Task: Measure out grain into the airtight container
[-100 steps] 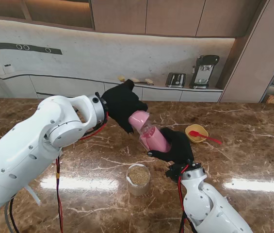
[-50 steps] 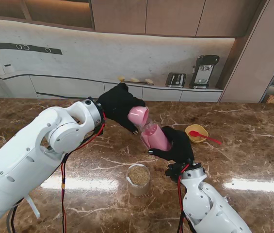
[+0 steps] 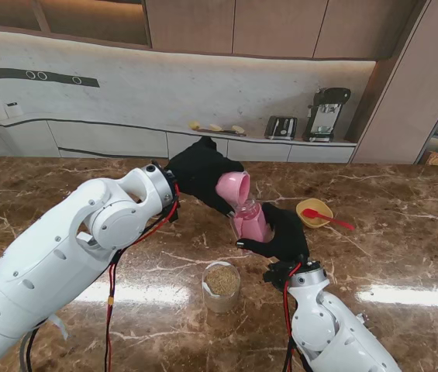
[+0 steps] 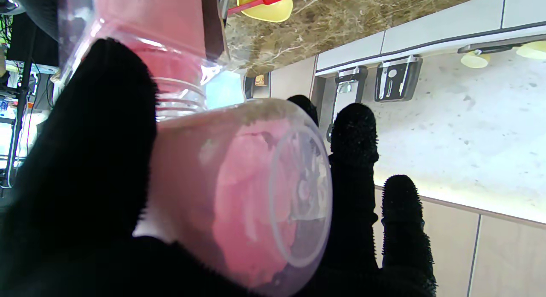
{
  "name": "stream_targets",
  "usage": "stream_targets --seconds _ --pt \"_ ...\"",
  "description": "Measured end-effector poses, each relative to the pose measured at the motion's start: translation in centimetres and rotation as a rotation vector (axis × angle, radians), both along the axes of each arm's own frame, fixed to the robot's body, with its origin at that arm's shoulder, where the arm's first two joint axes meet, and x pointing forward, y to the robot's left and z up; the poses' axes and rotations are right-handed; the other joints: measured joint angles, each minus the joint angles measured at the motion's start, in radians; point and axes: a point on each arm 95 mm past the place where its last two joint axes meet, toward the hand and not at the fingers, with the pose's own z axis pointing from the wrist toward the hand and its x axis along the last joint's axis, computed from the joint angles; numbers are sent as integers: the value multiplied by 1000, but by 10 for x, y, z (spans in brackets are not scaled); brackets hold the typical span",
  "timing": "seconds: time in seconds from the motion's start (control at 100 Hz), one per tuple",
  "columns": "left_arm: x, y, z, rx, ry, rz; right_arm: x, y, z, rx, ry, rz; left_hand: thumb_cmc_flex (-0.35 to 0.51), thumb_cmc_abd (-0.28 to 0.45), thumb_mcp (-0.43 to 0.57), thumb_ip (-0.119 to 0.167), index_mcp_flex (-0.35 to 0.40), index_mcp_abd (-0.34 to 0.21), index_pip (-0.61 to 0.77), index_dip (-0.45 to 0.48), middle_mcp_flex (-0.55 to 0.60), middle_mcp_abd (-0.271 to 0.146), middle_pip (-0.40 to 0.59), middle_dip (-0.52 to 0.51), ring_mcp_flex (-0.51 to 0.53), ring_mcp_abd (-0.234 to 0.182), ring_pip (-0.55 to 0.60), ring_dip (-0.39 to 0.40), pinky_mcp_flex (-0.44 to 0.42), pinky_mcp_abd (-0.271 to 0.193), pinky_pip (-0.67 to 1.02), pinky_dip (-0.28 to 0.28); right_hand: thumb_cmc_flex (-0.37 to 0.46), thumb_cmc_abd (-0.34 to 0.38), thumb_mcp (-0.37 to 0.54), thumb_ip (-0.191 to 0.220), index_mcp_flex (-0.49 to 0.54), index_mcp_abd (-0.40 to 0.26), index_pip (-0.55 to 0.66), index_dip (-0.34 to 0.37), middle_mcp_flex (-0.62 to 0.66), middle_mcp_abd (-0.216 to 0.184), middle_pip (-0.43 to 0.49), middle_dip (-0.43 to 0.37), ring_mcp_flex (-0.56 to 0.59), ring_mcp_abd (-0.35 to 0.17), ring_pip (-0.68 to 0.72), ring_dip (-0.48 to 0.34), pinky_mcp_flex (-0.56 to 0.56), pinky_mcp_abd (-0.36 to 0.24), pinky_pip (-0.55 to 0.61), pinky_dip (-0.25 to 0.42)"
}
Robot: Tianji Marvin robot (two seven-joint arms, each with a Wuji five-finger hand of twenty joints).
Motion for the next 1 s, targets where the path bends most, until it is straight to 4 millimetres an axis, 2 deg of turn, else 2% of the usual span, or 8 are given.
stream_targets --seconds 0.23,0.38,0.71,1.0 --pt "0 -4 -3 -25 10 -10 0 1 -1 1 4 -8 0 -1 0 -32 0 -1 0 0 0 0 -4 0 0 0 0 -2 0 1 -1 0 0 -23 0 1 0 0 2 0 0 1 0 0 0 0 0 0 0 0 0 0" --pt "1 -5 -5 -66 37 -10 1 3 -1 11 4 -19 0 -1 0 -33 0 -2 0 0 0 -5 -21 -1 0 0 -23 -17 0 2 -5 0 1 -37 0 1 0 0 12 0 1 1 2 0 0 -2 0 -1 0 0 0 0" --pt "-2 -4 -13 -227 145 39 2 7 0 65 12 -37 0 -2 0 -32 0 -12 -1 -40 0 -23 -95 -74 -40 0 -49 -42 -13 13 -29 0 1 -43 0 2 8 -9 16 0 5 1 2 0 0 -3 0 -9 1 -1 0 0" --pt "-7 10 -19 -392 199 109 4 9 4 81 2 -43 0 -2 0 -29 0 -12 -1 -41 5 -23 -120 -101 -40 0 -49 -44 -14 26 -40 0 1 -44 0 2 9 -14 16 1 6 1 2 0 1 -5 0 -10 3 -1 0 0"
